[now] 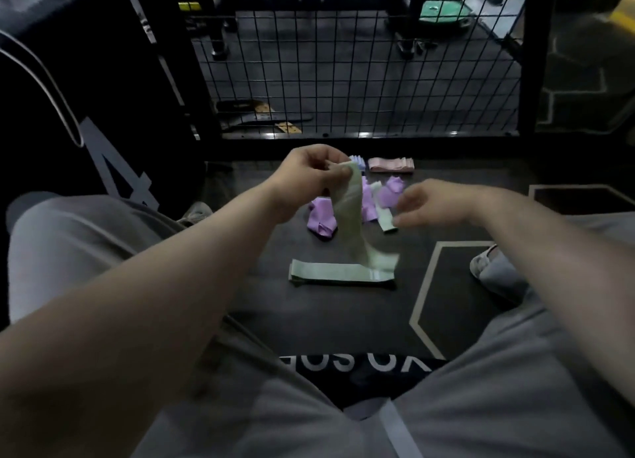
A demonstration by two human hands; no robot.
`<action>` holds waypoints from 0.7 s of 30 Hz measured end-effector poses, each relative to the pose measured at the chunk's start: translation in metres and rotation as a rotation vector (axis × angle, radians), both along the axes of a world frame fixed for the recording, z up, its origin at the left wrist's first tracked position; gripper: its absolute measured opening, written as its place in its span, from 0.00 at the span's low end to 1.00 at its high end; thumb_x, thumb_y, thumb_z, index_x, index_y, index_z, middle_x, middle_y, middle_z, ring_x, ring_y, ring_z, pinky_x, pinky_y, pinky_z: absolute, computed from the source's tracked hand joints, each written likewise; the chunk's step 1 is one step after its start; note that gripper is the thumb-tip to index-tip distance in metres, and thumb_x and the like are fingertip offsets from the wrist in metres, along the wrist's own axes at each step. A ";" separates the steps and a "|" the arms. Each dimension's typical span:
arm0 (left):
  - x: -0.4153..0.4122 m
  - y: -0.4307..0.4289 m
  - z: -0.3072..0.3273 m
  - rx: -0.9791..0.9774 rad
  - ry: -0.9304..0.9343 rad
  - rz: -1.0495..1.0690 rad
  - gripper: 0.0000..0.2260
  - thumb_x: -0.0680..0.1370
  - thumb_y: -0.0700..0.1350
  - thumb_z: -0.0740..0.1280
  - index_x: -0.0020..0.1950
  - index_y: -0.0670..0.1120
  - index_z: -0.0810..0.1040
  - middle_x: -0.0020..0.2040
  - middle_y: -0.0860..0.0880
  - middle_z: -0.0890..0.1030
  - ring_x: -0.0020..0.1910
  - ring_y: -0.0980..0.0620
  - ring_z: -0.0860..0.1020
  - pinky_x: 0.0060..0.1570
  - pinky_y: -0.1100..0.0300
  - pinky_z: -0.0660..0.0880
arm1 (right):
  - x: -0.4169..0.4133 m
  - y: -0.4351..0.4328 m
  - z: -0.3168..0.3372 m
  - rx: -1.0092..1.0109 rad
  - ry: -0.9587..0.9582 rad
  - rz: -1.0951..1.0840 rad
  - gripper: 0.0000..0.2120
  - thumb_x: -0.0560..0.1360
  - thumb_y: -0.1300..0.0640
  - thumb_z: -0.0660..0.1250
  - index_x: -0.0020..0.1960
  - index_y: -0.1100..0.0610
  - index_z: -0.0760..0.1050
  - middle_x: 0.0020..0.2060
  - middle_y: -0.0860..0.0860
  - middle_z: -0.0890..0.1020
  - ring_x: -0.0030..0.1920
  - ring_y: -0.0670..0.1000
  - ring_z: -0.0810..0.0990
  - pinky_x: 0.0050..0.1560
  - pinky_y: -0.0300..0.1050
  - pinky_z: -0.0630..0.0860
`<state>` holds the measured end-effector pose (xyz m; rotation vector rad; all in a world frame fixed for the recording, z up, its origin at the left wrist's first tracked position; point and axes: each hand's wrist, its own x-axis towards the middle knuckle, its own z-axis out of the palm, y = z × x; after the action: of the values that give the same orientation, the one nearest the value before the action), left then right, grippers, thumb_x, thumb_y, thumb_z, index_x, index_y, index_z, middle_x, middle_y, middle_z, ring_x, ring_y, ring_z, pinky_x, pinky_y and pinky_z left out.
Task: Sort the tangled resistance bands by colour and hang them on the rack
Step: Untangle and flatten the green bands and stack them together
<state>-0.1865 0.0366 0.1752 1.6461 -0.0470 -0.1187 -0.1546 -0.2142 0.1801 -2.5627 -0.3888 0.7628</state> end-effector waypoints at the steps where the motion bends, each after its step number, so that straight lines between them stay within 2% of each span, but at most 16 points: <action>1: 0.000 -0.003 0.001 0.007 0.003 -0.037 0.03 0.77 0.34 0.71 0.50 0.39 0.80 0.41 0.43 0.80 0.39 0.49 0.80 0.41 0.56 0.81 | -0.003 0.008 0.005 0.131 -0.011 0.015 0.16 0.74 0.46 0.74 0.57 0.55 0.82 0.54 0.50 0.85 0.56 0.47 0.83 0.64 0.46 0.77; 3: 0.000 -0.009 0.002 0.034 0.005 -0.101 0.04 0.77 0.33 0.70 0.51 0.39 0.80 0.40 0.44 0.80 0.36 0.52 0.79 0.37 0.60 0.79 | -0.005 0.023 0.011 0.417 0.033 -0.003 0.19 0.73 0.49 0.75 0.60 0.55 0.80 0.56 0.45 0.84 0.57 0.42 0.82 0.65 0.43 0.77; 4: 0.000 -0.010 0.002 0.043 0.005 -0.116 0.05 0.77 0.33 0.70 0.52 0.39 0.80 0.39 0.45 0.80 0.34 0.53 0.79 0.36 0.61 0.78 | -0.003 0.030 0.012 0.501 0.045 -0.012 0.19 0.72 0.51 0.75 0.61 0.57 0.80 0.55 0.46 0.84 0.57 0.43 0.83 0.64 0.44 0.77; 7: 0.001 -0.008 -0.001 0.028 0.028 -0.079 0.10 0.77 0.33 0.71 0.56 0.42 0.75 0.38 0.47 0.78 0.33 0.55 0.77 0.33 0.61 0.76 | 0.004 0.047 0.013 0.489 -0.053 0.021 0.12 0.75 0.54 0.74 0.53 0.60 0.80 0.47 0.61 0.85 0.48 0.56 0.85 0.57 0.58 0.81; 8: 0.002 -0.006 -0.002 0.000 0.047 -0.050 0.12 0.77 0.33 0.71 0.56 0.43 0.74 0.39 0.47 0.78 0.33 0.55 0.77 0.33 0.61 0.76 | 0.007 0.051 0.013 0.466 -0.083 0.025 0.11 0.75 0.54 0.74 0.51 0.61 0.80 0.46 0.63 0.85 0.47 0.59 0.85 0.55 0.59 0.82; 10: 0.003 0.000 -0.005 -0.116 0.102 -0.001 0.13 0.77 0.31 0.70 0.56 0.44 0.73 0.41 0.47 0.79 0.35 0.53 0.79 0.36 0.58 0.77 | 0.009 0.056 0.015 0.532 -0.058 -0.010 0.10 0.76 0.55 0.73 0.50 0.62 0.79 0.44 0.62 0.85 0.45 0.61 0.85 0.51 0.53 0.84; 13: 0.003 0.006 -0.011 -0.257 0.195 -0.036 0.09 0.76 0.29 0.66 0.54 0.40 0.77 0.44 0.43 0.81 0.41 0.47 0.81 0.44 0.53 0.79 | 0.011 0.062 0.018 0.704 0.013 -0.139 0.10 0.78 0.61 0.70 0.54 0.68 0.76 0.39 0.57 0.84 0.41 0.57 0.82 0.42 0.44 0.82; 15: 0.002 0.007 -0.017 -0.210 0.220 -0.083 0.04 0.78 0.32 0.67 0.50 0.39 0.78 0.46 0.39 0.81 0.43 0.44 0.81 0.48 0.52 0.79 | 0.016 0.064 0.018 0.695 0.009 -0.162 0.10 0.78 0.60 0.71 0.54 0.66 0.77 0.41 0.57 0.84 0.40 0.55 0.81 0.39 0.45 0.81; 18: 0.006 0.005 -0.026 -0.101 0.205 -0.107 0.02 0.79 0.35 0.69 0.47 0.40 0.78 0.43 0.42 0.81 0.39 0.48 0.81 0.41 0.56 0.81 | 0.025 0.065 0.016 0.534 -0.015 -0.113 0.10 0.77 0.50 0.72 0.52 0.56 0.82 0.45 0.55 0.85 0.37 0.48 0.81 0.39 0.45 0.80; 21: 0.013 0.002 -0.031 -0.100 0.228 -0.106 0.02 0.79 0.37 0.69 0.48 0.40 0.78 0.42 0.42 0.81 0.37 0.49 0.80 0.36 0.59 0.79 | 0.032 0.071 0.010 0.494 -0.069 -0.145 0.09 0.78 0.49 0.70 0.47 0.55 0.82 0.43 0.55 0.84 0.35 0.47 0.78 0.37 0.45 0.78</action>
<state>-0.1737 0.0382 0.1445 1.5214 0.0329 -0.3787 -0.1227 -0.1430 0.1902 -2.1265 -0.3564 0.4561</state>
